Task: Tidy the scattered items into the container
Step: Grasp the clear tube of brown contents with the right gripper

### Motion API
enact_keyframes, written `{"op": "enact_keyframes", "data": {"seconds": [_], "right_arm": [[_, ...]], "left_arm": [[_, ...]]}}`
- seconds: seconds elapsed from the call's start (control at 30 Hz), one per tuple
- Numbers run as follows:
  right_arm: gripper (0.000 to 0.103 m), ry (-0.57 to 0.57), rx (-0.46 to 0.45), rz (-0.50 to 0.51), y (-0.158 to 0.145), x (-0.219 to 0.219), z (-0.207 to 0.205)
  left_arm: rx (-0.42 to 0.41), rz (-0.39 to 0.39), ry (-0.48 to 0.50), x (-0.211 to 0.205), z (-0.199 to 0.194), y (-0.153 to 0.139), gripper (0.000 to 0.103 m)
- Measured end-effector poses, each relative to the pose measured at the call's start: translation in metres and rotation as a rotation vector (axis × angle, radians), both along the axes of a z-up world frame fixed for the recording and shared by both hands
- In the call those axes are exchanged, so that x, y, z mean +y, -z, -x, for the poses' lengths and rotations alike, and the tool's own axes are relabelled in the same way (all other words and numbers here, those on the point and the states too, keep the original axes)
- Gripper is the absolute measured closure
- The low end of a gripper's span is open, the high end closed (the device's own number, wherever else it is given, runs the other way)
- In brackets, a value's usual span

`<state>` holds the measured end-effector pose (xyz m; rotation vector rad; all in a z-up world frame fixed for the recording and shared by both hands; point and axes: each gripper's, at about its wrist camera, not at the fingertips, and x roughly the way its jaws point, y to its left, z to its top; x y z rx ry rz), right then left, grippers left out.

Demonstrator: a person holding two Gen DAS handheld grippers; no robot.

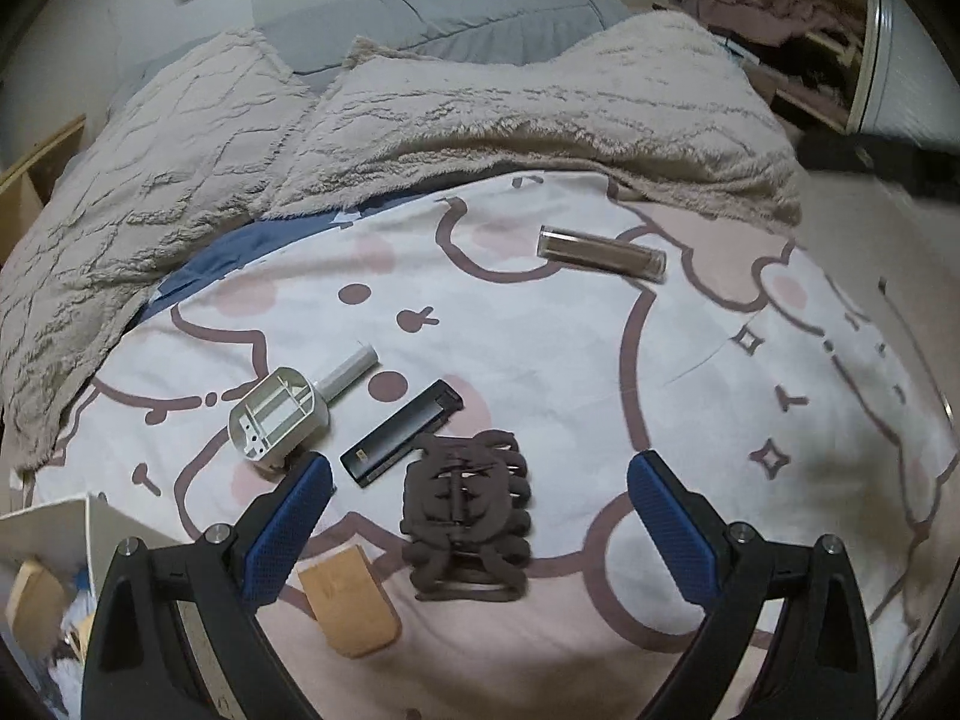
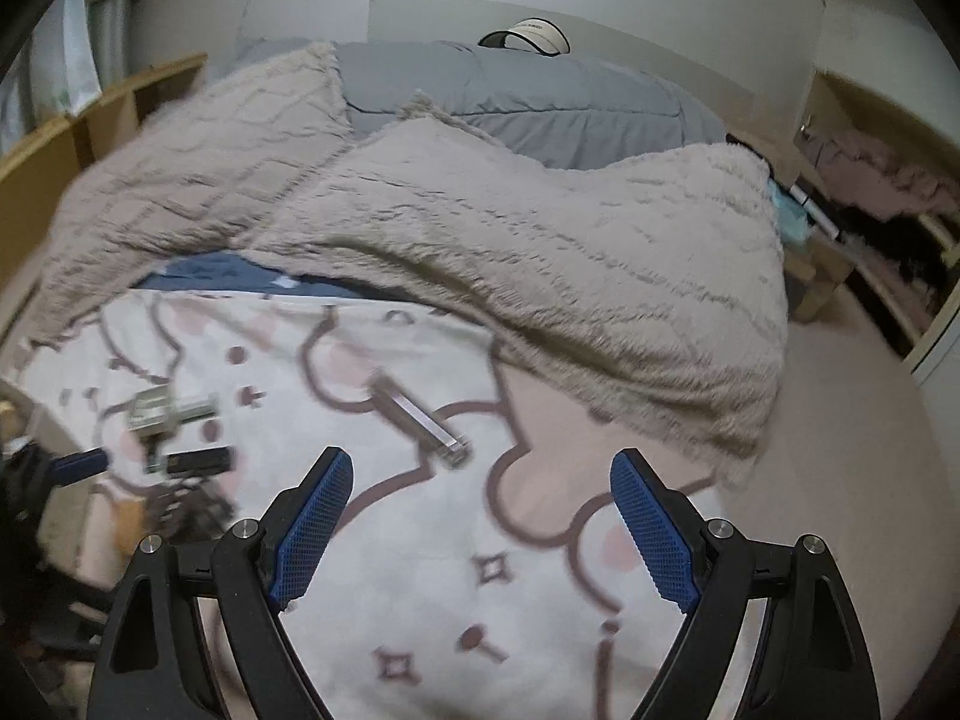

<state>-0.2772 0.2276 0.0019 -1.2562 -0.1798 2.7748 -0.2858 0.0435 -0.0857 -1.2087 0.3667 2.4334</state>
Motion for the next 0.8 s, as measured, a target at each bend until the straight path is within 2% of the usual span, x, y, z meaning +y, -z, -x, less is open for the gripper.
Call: {"op": "enact_keyframes", "data": {"seconds": [0.17, 0.3, 0.53, 0.63, 0.7, 0.8], "right_arm": [[0.015, -0.037, 0.038, -0.043, 0.013, -0.003, 0.023], [0.015, -0.042, 0.098, -0.141, 0.032, -0.01, 0.037], [0.015, -0.005, 0.009, -0.145, 0.075, -0.002, 0.063], [0.015, -0.01, 0.005, -0.15, 0.086, -0.002, 0.066], [0.015, -0.028, 0.006, -0.12, 0.092, -0.002, 0.069], [0.015, -0.064, -0.045, -0.069, 0.103, -0.004, 0.077]], "left_arm": [[-0.028, 0.035, 0.011, -0.003, 0.008, 0.015, 0.003], [-0.051, 0.033, 0.011, -0.008, 0.012, 0.025, 0.003], [-0.121, 0.023, 0.028, -0.008, 0.014, 0.047, 0.003], [-0.142, 0.03, 0.035, -0.007, 0.014, 0.053, 0.003], [-0.157, 0.023, 0.035, -0.008, 0.014, 0.055, 0.003], [-0.184, 0.004, 0.029, -0.01, 0.015, 0.058, 0.003]]}}
